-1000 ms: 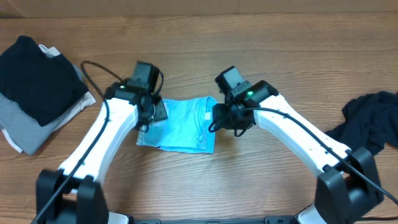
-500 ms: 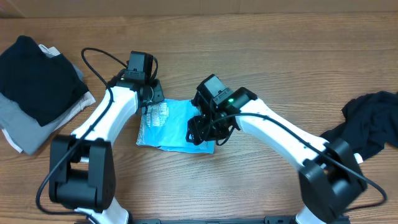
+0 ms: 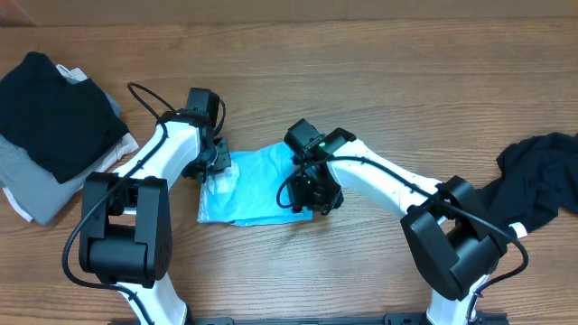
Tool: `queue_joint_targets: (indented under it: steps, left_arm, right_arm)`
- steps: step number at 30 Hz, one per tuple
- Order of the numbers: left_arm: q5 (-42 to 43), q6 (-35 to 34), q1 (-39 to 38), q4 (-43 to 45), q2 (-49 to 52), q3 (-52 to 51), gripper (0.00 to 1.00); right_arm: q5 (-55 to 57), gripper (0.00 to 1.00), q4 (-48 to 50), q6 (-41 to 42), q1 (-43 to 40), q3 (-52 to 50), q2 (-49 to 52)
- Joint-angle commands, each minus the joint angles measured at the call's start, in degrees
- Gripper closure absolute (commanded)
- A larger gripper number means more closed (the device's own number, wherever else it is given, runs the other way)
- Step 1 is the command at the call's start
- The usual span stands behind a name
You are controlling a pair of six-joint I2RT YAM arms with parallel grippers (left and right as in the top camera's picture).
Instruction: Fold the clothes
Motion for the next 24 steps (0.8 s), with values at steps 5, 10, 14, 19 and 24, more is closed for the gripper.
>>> queue_joint_targets:
  steps: [5,10,14,19,24]
  left_arm:
    - [-0.9,-3.3,0.2,-15.9,2.1,0.0,0.96]
    - [7.0,-3.9,0.1,-25.1,2.0,0.0,0.96]
    - [8.7,-4.0,0.2,-25.0,-0.2,0.1,0.96]
    - [7.9,-4.0,0.3,-25.0,-4.6,1.4,0.70]
    - [6.6,-3.9,0.8,-23.0,-10.7,4.0,0.00]
  right_arm:
    - [13.2,0.45,0.7,1.9,-4.4,0.4,0.0]
    - [14.5,0.45,4.1,-5.0,-10.6,0.4,0.0]
    - [13.0,0.45,0.4,-5.7,-14.6,0.5,-0.8]
    - [12.3,0.44,-0.9,-6.1,-15.4,0.5,-5.6]
    - [12.3,0.43,-0.9,-6.1,-15.4,0.5,-11.3]
